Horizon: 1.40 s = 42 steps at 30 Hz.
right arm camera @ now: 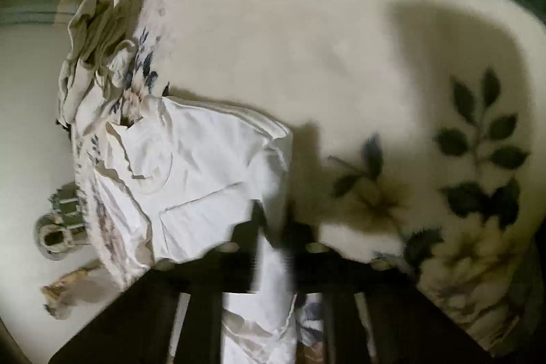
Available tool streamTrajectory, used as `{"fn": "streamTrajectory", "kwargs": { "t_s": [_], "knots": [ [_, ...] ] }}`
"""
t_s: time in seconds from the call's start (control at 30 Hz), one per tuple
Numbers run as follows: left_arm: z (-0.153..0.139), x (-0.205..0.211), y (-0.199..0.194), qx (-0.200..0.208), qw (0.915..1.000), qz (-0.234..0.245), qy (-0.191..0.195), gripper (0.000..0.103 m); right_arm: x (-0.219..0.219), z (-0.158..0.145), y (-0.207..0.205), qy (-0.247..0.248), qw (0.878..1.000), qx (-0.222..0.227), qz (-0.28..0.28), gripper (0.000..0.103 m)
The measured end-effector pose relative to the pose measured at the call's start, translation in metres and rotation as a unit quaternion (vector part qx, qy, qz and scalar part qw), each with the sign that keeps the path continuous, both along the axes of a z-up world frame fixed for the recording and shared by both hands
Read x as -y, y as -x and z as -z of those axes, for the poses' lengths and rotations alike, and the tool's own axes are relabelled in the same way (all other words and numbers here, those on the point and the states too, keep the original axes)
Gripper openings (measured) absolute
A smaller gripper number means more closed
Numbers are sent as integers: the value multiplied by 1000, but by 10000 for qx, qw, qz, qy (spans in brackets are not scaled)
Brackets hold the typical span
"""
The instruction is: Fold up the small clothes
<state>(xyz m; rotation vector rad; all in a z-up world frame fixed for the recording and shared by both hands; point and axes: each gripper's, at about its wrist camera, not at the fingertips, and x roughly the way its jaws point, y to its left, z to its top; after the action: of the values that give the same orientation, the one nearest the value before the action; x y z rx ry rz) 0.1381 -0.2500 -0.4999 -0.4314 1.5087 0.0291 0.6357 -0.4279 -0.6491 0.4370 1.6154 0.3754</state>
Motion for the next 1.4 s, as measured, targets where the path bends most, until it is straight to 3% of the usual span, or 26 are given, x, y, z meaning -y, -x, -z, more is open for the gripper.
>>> {"fn": "streamTrajectory", "kwargs": {
  "t_s": [0.13, 0.27, 0.47, 0.73, 0.93, 1.03, 1.1, 1.13, 1.17, 1.2, 1.3, 1.4],
  "knots": [
    [-17, -30, 2, 163, 9989, -433, 109, 1, -12, -23, 5, 191, 9994, 200, -185, 5],
    [-37, -75, 3, 292, 9965, -754, 201, 1, -45, -68, 3, 296, 9974, 471, -468, 4],
    [-39, -161, 17, 320, 9890, -1443, 107, 1, -163, -115, -2, 551, 9876, 836, -1213, 4],
    [-7, -267, 34, 291, 9799, -1971, -114, 1, -348, -96, 8, 1152, 9704, 1142, -1788, 4],
    [30, -319, 41, 66, 9795, -2015, 46, 1, -419, -58, 15, 1774, 9603, 1116, -1842, 4],
    [53, -332, 39, -226, 9822, -1849, 230, 5, -432, -39, 17, 1978, 9574, 967, -1867, 4],
    [64, -348, 51, -320, 9774, -1998, 615, 9, -429, -35, 21, 1891, 9624, 730, -1808, 15],
    [68, -357, 59, -442, 9736, -2088, 805, 12, -423, -38, 27, 1706, 9677, 597, -1759, 33],
    [68, -363, 65, -469, 9719, -2130, 881, 25, -413, -46, 38, 1464, 9727, 503, -1732, 52],
    [66, -368, 70, -448, 9712, -2150, 923, 34, -404, -56, 50, 1309, 9751, 496, -1722, 57],
    [57, -380, 84, -360, 9686, -2195, 1113, 34, -366, -89, 117, 1260, 9699, 552, -2007, 58],
    [48, -375, 83, -296, 9723, -1977, 1213, 34, -324, -97, 200, 1424, 9640, 295, -2226, 58]
  ]
}}
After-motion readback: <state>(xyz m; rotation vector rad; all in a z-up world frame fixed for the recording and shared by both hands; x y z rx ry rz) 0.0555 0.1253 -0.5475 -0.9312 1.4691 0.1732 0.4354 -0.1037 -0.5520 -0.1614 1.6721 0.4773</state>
